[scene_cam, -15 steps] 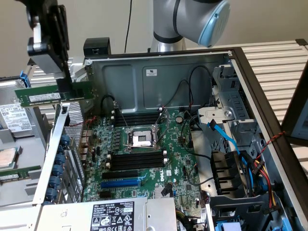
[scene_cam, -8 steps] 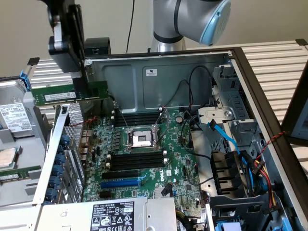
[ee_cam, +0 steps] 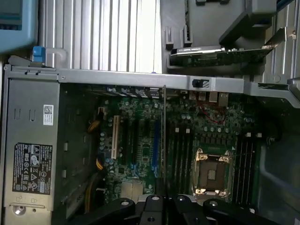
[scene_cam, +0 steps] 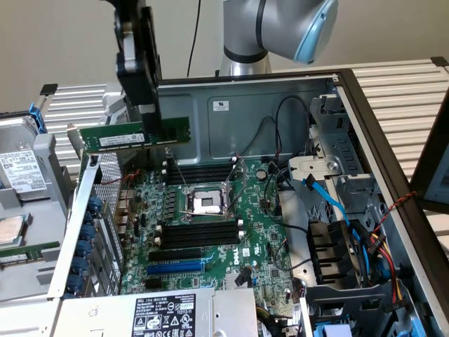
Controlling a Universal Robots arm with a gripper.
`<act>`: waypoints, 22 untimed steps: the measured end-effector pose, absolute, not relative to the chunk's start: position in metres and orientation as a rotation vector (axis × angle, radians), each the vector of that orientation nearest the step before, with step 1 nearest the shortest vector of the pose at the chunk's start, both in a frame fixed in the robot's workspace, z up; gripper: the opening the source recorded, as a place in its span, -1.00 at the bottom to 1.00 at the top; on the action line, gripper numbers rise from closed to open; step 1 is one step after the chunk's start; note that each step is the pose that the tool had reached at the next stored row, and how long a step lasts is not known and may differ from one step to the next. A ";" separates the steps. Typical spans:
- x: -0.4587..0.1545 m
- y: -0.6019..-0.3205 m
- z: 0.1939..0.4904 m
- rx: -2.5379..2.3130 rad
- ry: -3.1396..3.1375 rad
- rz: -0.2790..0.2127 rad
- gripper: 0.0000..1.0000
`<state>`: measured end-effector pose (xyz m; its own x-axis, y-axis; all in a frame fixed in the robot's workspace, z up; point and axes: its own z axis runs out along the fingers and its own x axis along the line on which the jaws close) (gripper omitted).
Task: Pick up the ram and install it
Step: 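Pick up the ram and move it above insertion slot, then insert the ram into the slot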
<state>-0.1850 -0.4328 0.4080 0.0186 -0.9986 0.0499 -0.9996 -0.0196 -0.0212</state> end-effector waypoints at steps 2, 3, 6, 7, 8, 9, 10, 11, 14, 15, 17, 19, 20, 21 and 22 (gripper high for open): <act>-0.176 -0.433 0.408 2.228 -2.186 0.079 -0.75; -0.171 -0.433 0.407 2.228 -2.186 0.079 -0.75; -0.158 -0.433 0.407 2.228 -2.186 0.079 -0.75; -0.153 -0.433 0.406 2.228 -2.185 0.079 -0.75; -0.149 -0.433 0.406 2.228 -2.185 0.079 -0.75; -0.147 -0.433 0.407 2.228 -2.185 0.079 -0.75; -0.146 -0.433 0.406 2.228 -2.185 0.079 -0.75; -0.146 -0.433 0.406 2.228 -2.185 0.079 -0.75; -0.146 -0.433 0.407 2.228 -2.185 0.079 -0.75; -0.146 -0.433 0.407 2.228 -2.185 0.079 -0.75; -0.146 -0.433 0.406 2.228 -2.185 0.079 -0.75; -0.146 -0.433 0.406 2.228 -2.185 0.079 -0.75; -0.146 -0.433 0.406 2.228 -2.185 0.079 -0.75; -0.146 -0.433 0.407 2.228 -2.185 0.079 -0.75; -0.146 -0.433 0.406 2.228 -2.185 0.079 -0.75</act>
<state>-0.1464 -0.4328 0.4065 0.0190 -0.9986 0.0499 -0.9996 -0.0201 -0.0212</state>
